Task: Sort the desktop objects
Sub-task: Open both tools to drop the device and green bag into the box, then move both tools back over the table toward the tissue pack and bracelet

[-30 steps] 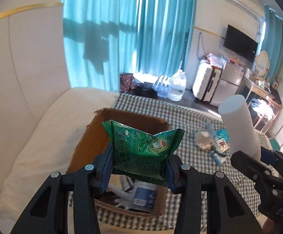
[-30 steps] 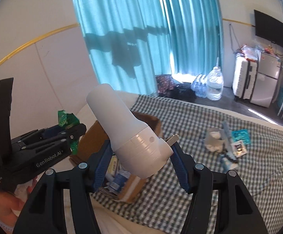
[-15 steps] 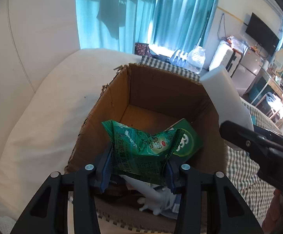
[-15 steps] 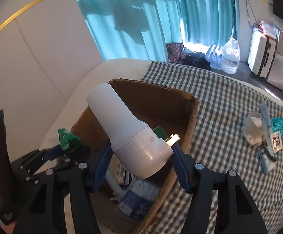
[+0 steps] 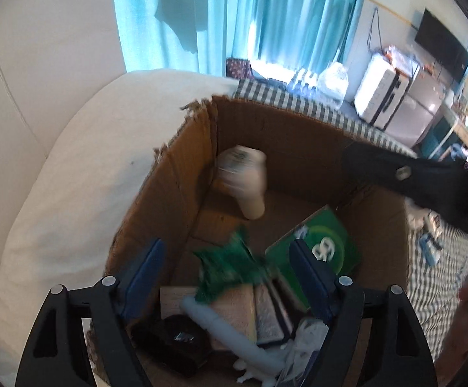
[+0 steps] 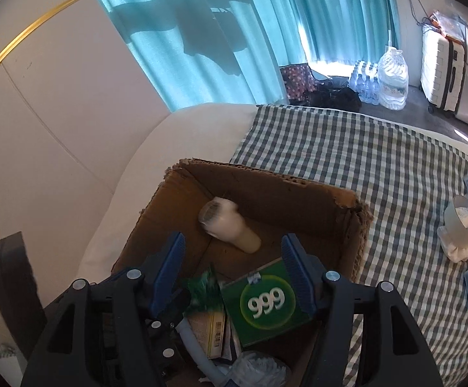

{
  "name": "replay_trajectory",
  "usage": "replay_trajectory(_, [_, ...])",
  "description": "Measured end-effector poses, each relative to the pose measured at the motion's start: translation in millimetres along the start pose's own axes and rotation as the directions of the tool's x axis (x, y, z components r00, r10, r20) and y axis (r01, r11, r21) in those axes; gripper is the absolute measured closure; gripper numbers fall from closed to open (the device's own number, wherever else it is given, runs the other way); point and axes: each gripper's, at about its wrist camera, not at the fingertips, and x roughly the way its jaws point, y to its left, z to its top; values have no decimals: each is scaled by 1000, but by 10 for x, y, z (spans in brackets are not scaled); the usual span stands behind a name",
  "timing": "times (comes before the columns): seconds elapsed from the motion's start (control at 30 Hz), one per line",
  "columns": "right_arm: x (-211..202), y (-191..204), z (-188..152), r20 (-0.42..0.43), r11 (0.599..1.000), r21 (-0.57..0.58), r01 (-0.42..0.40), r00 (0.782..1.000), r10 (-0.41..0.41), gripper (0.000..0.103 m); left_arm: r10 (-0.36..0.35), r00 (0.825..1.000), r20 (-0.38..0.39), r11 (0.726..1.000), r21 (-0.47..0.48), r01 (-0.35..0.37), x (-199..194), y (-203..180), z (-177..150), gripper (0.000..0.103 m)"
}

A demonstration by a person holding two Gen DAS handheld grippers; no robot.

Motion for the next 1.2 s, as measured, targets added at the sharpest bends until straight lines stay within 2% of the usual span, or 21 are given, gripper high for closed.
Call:
replay_trajectory(0.2, [-456, -241, -239, 52, 999, 36, 34, 998, -36, 41, -13, 1000, 5, 1000, -9, 13, -222, -38, -231, 17])
replay_trajectory(0.43, [-1230, -467, -582, 134, 990, 66, 128, 982, -135, 41, -35, 998, 52, 999, 11, 35, -654, -334, -361, 10])
replay_trajectory(0.67, [-1977, -502, -958, 211, 977, 59, 206, 954, -214, 41, -66, 988, 141, 996, 69, 57, -1184, -845, -485, 1])
replay_trajectory(0.87, [-2506, -631, -1330, 272, 963, 78, 257, 924, -268, 38, -88, 978, 189, 992, 110, 68, -1552, -1280, -601, 0])
replay_trajectory(1.03, [-2886, -921, -1591, 305, 956, 136, 260, 907, -290, 38, -90, 973, 213, 989, 132, 63, -1691, -1583, -702, 0])
replay_trajectory(1.2, [-3146, -1297, -1781, 324, 941, 217, 259, 891, -319, 38, -112, 976, 187, 987, 134, 87, -1602, -1878, -821, 0])
